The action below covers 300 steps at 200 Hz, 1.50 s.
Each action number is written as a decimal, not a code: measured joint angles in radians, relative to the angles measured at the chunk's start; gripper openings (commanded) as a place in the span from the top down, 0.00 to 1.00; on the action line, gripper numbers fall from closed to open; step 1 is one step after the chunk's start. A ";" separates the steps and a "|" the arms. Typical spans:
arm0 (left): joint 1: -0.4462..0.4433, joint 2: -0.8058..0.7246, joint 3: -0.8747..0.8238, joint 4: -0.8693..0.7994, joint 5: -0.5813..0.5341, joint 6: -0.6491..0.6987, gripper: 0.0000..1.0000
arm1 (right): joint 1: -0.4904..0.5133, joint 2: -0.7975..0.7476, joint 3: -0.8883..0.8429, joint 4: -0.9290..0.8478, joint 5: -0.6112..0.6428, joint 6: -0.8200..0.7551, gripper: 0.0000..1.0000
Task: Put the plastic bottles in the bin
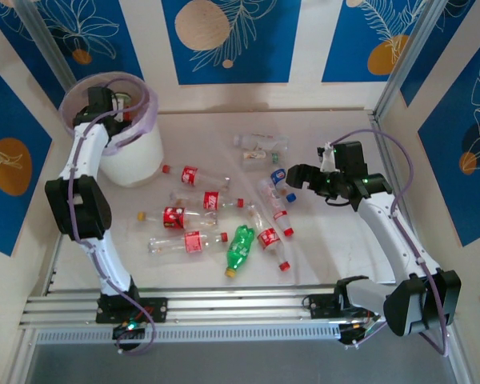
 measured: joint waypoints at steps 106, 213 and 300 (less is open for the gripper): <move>0.000 -0.002 0.013 0.024 0.042 0.018 0.08 | -0.010 0.016 -0.013 -0.006 0.027 0.013 0.03; 0.000 -0.114 0.403 -0.113 -0.018 0.006 0.02 | 0.294 0.224 -0.058 -0.157 0.227 -0.003 0.26; -0.167 -0.620 -0.173 0.080 0.222 -0.235 0.04 | 0.308 0.415 -0.084 0.036 0.296 0.027 0.34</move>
